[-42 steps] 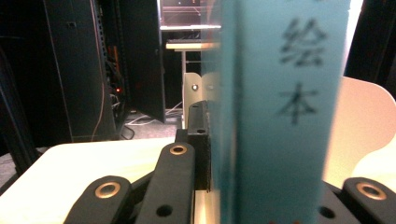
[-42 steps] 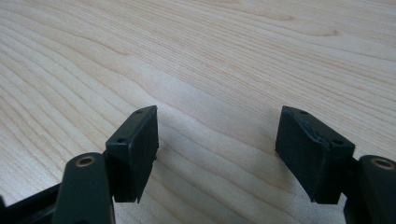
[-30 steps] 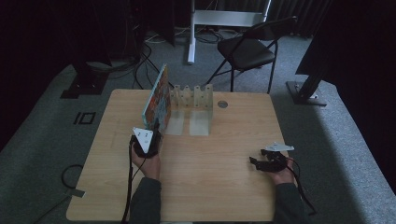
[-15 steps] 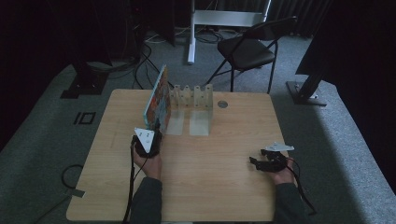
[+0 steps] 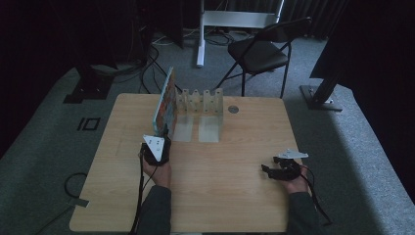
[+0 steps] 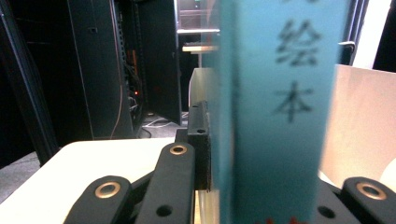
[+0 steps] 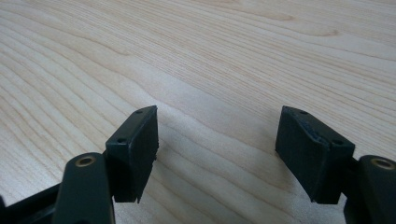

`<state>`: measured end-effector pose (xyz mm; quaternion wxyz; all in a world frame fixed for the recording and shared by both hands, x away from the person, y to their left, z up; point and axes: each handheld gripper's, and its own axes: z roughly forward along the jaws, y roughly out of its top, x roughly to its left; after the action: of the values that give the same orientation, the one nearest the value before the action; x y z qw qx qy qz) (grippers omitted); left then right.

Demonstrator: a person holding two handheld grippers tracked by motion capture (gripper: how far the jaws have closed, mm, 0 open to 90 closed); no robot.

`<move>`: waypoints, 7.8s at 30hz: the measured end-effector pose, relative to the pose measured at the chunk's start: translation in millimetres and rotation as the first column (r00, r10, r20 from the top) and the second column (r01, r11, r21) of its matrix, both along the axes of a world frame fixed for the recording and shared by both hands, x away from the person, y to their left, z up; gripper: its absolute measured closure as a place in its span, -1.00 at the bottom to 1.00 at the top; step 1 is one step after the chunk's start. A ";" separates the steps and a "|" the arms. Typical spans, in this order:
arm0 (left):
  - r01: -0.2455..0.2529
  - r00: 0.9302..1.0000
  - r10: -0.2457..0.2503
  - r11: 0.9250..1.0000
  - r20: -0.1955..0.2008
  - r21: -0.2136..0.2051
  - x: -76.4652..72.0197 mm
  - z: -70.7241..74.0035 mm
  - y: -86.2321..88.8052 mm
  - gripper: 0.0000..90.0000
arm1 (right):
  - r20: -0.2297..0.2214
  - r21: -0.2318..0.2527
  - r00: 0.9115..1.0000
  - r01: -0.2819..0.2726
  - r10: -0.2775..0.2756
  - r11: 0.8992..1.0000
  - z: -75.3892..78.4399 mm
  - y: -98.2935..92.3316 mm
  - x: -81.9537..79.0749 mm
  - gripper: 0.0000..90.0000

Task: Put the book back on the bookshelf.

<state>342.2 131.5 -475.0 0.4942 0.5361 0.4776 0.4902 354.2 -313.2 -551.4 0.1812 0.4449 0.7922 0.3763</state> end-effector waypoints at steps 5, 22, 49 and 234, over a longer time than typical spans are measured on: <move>-0.017 1.000 0.017 1.000 0.001 0.004 1.3 -3.0 -3.7 0.80 | 0.001 -0.001 1.000 -0.001 0.001 1.000 0.0 -0.1 0.1 -0.34; -0.031 0.999 0.031 0.999 0.017 0.021 4.6 -5.9 -9.5 0.80 | 0.001 0.000 1.000 -0.001 0.001 1.000 0.0 -0.2 0.1 -0.34; -0.003 1.000 0.002 1.000 0.008 0.018 4.5 -10.2 -8.3 0.79 | 0.001 -0.001 1.000 -0.002 0.002 1.000 0.0 -0.1 0.4 -0.34; 0.355 0.903 -0.319 0.932 -0.287 0.081 -85.3 -14.9 65.6 0.23 | 0.001 -0.003 1.000 -0.006 0.006 1.000 0.1 1.2 2.5 -0.34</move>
<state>256.9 197.1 -489.9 0.4657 0.7034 0.4070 0.3503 356.8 -312.1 -551.3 0.1812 0.4419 0.7940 0.3761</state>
